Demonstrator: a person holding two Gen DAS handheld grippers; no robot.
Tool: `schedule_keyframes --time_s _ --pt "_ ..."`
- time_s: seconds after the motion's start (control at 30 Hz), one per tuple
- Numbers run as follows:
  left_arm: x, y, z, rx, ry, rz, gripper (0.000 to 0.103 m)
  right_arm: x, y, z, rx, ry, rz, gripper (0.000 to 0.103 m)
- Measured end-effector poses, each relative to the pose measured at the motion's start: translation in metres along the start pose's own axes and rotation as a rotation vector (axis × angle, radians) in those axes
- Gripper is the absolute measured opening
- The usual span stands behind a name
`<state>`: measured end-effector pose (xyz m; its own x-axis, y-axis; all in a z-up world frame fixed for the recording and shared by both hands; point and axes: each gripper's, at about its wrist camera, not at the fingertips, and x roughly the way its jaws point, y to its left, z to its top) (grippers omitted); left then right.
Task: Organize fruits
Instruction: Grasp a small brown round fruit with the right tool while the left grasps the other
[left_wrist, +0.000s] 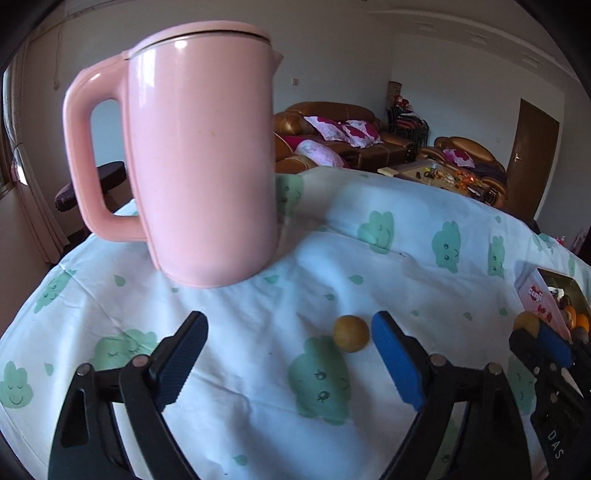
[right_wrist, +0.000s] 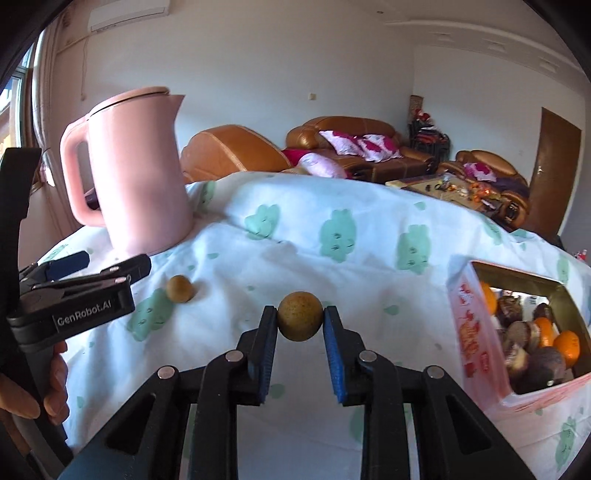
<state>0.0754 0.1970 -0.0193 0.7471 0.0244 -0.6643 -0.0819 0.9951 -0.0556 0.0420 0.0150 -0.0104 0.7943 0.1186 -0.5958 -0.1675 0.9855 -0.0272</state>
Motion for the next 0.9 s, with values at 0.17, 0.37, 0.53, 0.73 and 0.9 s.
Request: schedule_keyframes --time_s 0.17,0.37,0.53,0.73,0.9 --pt "0.027 -0.039 0.005 0.085 0.089 0.031 0.071 -0.003 -0.020 0.001 0.043 -0.011 -0.002 0.027" --pt "0.050 -0.042 0.005 0.063 0.165 0.043 0.048 0.001 -0.022 0.002 0.043 0.005 0.027 0.027" --pt "0.044 -0.039 0.005 0.052 0.158 0.006 0.028 -0.001 -0.019 0.001 0.035 0.001 0.032 0.027" --pt "0.013 -0.041 0.006 0.055 0.004 0.074 0.028 -0.010 -0.016 -0.001 0.025 -0.043 0.007 0.027" --pt "-0.016 -0.048 0.000 0.069 -0.126 0.112 0.028 -0.021 -0.011 -0.003 0.001 -0.097 -0.006 0.027"
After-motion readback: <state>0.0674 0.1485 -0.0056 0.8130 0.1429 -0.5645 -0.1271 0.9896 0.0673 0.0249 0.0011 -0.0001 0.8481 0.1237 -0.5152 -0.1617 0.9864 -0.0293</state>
